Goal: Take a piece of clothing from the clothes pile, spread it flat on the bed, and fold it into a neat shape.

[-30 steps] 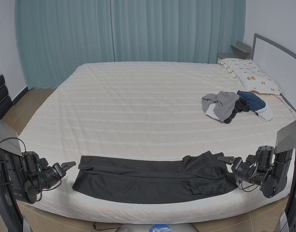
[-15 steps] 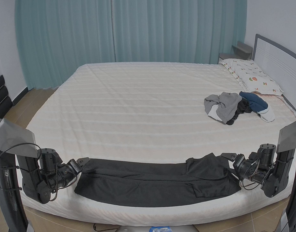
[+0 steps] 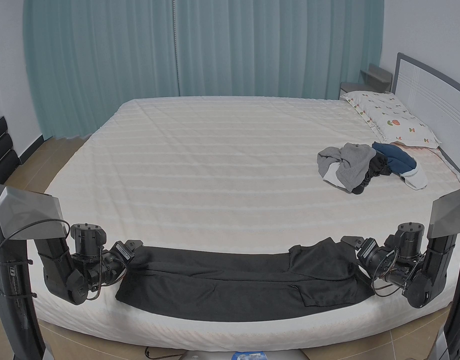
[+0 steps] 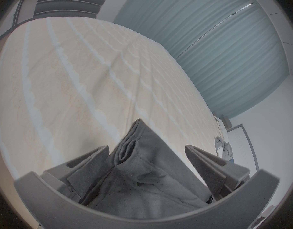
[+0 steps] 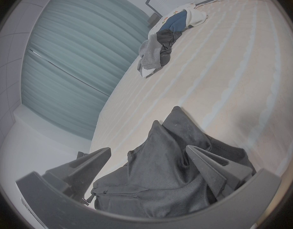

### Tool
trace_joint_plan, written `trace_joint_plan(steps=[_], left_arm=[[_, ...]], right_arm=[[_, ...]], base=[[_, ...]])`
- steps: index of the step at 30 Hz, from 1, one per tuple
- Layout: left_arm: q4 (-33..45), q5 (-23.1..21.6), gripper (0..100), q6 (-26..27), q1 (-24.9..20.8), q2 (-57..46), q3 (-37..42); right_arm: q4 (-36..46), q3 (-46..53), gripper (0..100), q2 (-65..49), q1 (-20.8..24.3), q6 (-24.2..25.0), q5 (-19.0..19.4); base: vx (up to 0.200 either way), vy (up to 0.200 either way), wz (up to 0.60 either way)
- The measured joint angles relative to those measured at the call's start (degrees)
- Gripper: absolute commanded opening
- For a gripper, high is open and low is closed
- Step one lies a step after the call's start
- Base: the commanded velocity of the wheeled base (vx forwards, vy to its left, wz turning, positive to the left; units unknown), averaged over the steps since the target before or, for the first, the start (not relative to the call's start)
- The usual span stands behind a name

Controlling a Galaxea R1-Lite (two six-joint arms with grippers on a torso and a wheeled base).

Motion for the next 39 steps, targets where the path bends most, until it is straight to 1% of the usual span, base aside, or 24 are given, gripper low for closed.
trace_joint_plan(steps=[1, 2, 8, 13, 16, 19, 27, 34, 39], left_arm=[[0.06, 0.27, 100, -0.02, -0.02, 0.01, -0.23], [0.09, 0.57, 0, -0.02, -0.05, 0.04, -0.43], [0.17, 1.33, 0, -0.18, -0.39, 0.22, -0.91], [0.20, 1.37, 0, -0.16, -0.59, 0.17, -0.87], [0.26, 1.55, 0, -0.13, -0.57, -0.24, -0.61], [0.74, 1.80, 0, -0.05, -0.35, -0.88, -0.17], [1.00, 2.46, 0, 0.24, 1.49, -2.89, 0.74], [1.00, 2.49, 0, 0.24, 1.74, -3.50, 1.07], [0.69, 2.49, 0, 0.22, 1.79, -3.66, 1.10]], right_arm=[[0.41, -0.05, 100, -0.28, 0.11, 0.00, -0.11], [1.05, -0.09, 100, -0.66, 0.22, -0.02, -0.26], [5.89, -1.21, 100, -3.12, 1.01, -0.05, -2.61], [11.95, -3.08, 100, -4.49, 2.65, -0.02, -5.71], [16.70, -4.24, 100, -5.81, 3.91, 0.02, -6.56], [19.69, -5.38, 100, -6.91, 4.73, 0.13, -6.92], [20.18, -6.01, 100, -8.22, 5.78, 0.15, -7.11], [20.48, -5.89, 100, -8.11, 6.23, 0.15, -7.01], [22.89, -6.39, 100, -7.75, 6.73, 0.41, -6.97]], base=[[0.000, 0.000, 0.00], [0.000, 0.000, 0.00], [0.000, 0.000, 0.00], [0.000, 0.000, 0.00], [0.000, 0.000, 0.00], [0.000, 0.000, 0.00], [0.000, 0.000, 0.00], [0.000, 0.000, 0.00], [0.000, 0.000, 0.00]])
